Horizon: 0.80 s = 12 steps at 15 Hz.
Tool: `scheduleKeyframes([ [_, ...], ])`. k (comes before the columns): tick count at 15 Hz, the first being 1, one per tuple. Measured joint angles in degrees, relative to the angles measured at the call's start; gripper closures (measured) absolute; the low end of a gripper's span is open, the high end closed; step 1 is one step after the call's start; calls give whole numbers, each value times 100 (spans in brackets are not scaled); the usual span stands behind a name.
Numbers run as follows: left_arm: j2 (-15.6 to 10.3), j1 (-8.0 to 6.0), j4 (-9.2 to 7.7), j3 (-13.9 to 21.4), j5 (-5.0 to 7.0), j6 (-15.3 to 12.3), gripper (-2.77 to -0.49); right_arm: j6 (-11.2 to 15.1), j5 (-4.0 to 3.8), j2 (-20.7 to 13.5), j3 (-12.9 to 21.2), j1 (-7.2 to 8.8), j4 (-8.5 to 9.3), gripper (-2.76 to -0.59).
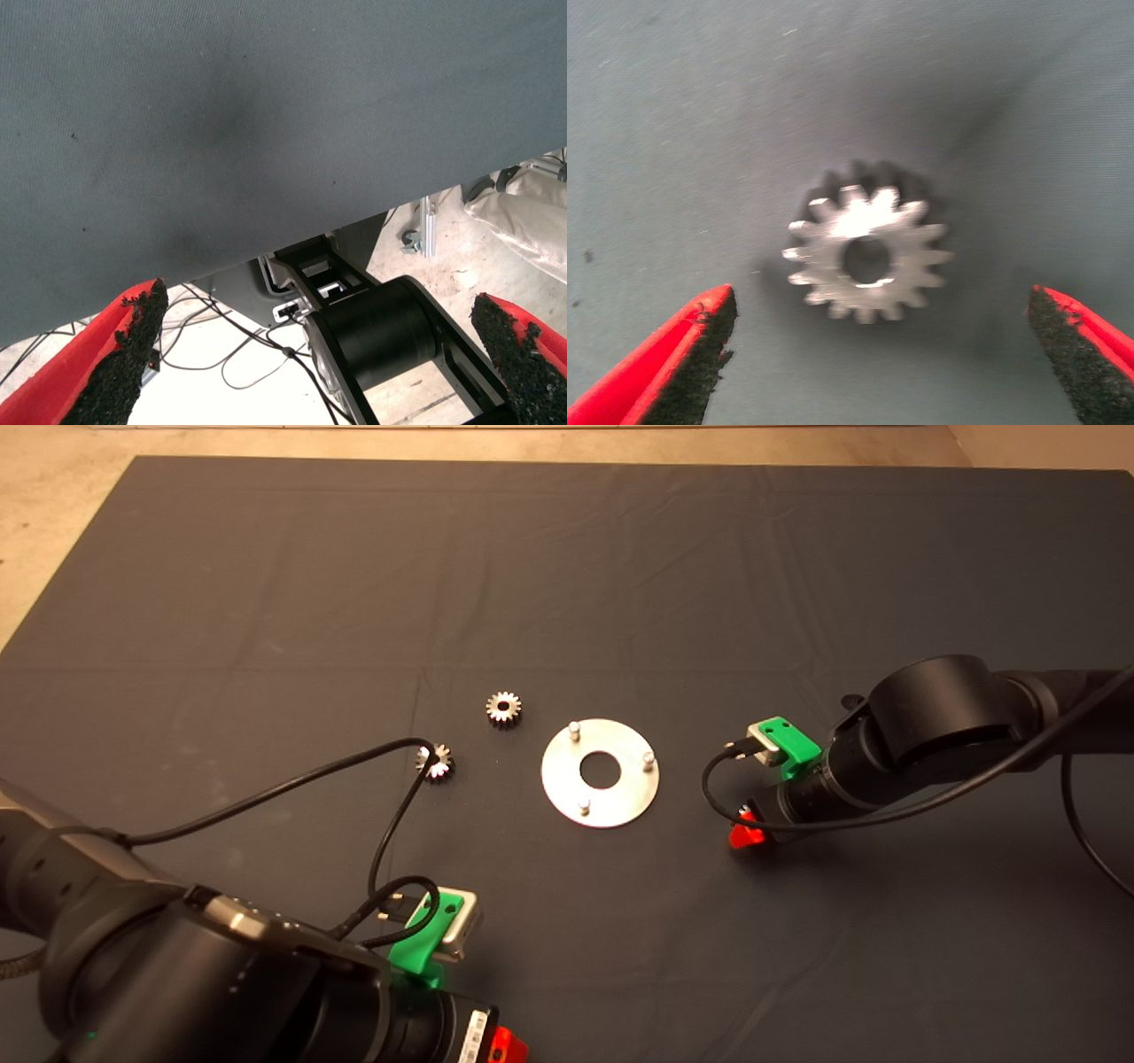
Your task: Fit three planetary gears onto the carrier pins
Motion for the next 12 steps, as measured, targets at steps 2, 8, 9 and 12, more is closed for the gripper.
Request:
scheduleKeyframes([
  [2,0,0,6,0,0,0,-248,0,-1,7,-4,-61,-17,-229],
  [8,0,-16,28,0,0,0,-248,-1,0,157,-218,-92,-191,-199],
  [9,0,-15,28,0,-2,0,-248,-1,0,178,-258,-92,-213,-199],
  [12,0,-16,30,0,0,0,-248,-4,-4,212,-373,-92,-257,-179],
])
